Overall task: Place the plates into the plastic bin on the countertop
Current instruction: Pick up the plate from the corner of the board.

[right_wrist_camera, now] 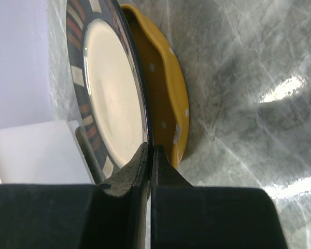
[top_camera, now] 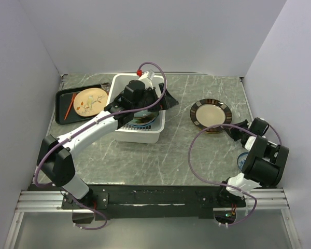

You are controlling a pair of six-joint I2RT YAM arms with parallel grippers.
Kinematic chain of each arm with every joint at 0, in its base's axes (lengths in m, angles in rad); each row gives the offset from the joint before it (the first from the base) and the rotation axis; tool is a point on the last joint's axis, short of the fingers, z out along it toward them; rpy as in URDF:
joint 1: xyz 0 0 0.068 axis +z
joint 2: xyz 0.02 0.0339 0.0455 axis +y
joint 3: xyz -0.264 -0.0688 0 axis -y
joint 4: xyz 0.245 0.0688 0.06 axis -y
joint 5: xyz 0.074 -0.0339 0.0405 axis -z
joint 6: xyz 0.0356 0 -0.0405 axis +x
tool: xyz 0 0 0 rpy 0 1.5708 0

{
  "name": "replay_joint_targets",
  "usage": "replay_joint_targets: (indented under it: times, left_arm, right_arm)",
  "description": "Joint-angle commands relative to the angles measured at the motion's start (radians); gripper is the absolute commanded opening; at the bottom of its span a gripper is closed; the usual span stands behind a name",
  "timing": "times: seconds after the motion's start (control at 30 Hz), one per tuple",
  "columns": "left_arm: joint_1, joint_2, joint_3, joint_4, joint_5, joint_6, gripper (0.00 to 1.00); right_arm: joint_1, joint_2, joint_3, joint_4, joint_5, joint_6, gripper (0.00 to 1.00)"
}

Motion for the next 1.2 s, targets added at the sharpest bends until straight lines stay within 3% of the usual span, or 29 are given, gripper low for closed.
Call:
replay_joint_targets:
  times: [0.0,0.57,1.17]
  left_arm:
    - [0.001,-0.047,0.001,0.038,-0.005,0.023,0.98]
    - [-0.001,-0.044,0.001,0.041,0.008,0.03,0.99]
    - [-0.001,0.013,0.035,0.031,0.054,0.041,0.99]
  right_arm:
    - [0.008,-0.059,-0.019,0.043,0.005,-0.02,0.0]
    - [0.0,-0.171,-0.091,0.201,-0.08,0.06,0.0]
    - [-0.018,-0.422,-0.104,0.181,-0.118,0.13,0.0]
